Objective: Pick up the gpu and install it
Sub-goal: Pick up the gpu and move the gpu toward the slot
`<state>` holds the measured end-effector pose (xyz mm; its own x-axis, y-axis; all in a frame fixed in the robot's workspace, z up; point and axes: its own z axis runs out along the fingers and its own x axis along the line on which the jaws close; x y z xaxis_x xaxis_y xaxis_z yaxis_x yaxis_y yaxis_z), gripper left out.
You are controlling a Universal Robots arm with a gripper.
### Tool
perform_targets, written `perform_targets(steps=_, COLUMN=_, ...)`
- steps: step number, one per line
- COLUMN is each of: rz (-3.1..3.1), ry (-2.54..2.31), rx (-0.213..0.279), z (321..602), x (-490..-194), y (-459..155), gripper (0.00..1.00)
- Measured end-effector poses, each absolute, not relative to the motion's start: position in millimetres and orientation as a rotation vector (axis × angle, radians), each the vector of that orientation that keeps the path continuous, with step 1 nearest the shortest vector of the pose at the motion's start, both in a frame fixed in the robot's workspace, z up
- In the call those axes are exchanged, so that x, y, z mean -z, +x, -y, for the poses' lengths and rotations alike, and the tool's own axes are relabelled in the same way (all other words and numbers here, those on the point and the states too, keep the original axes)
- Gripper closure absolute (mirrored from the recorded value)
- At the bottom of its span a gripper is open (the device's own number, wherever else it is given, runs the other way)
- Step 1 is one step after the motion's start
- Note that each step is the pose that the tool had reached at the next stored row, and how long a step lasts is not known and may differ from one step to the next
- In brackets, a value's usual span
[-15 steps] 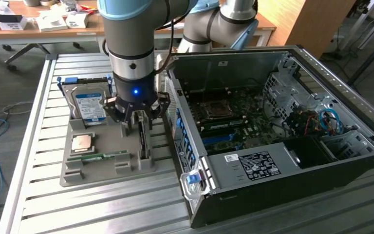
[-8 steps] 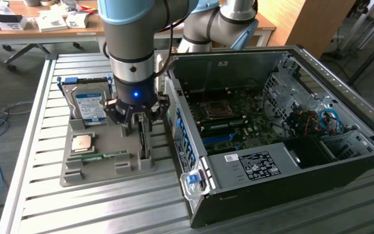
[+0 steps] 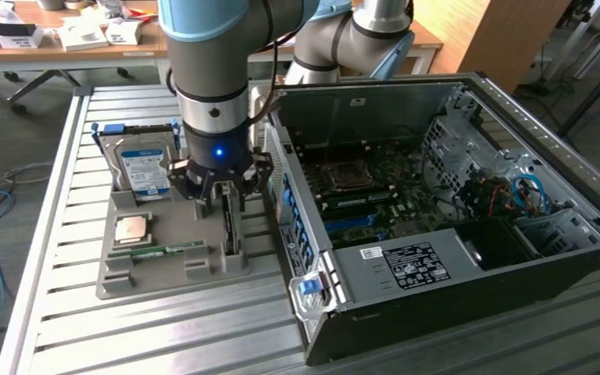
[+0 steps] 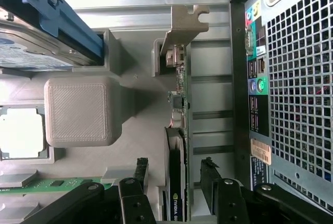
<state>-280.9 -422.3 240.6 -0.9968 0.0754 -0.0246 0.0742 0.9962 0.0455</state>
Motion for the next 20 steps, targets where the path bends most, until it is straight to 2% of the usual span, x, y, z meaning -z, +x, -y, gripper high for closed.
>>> perform_targets(steps=20, rz=-3.113, ry=0.116, rx=-0.069, z=422.4, x=-234.4, y=-280.3, gripper=0.47)
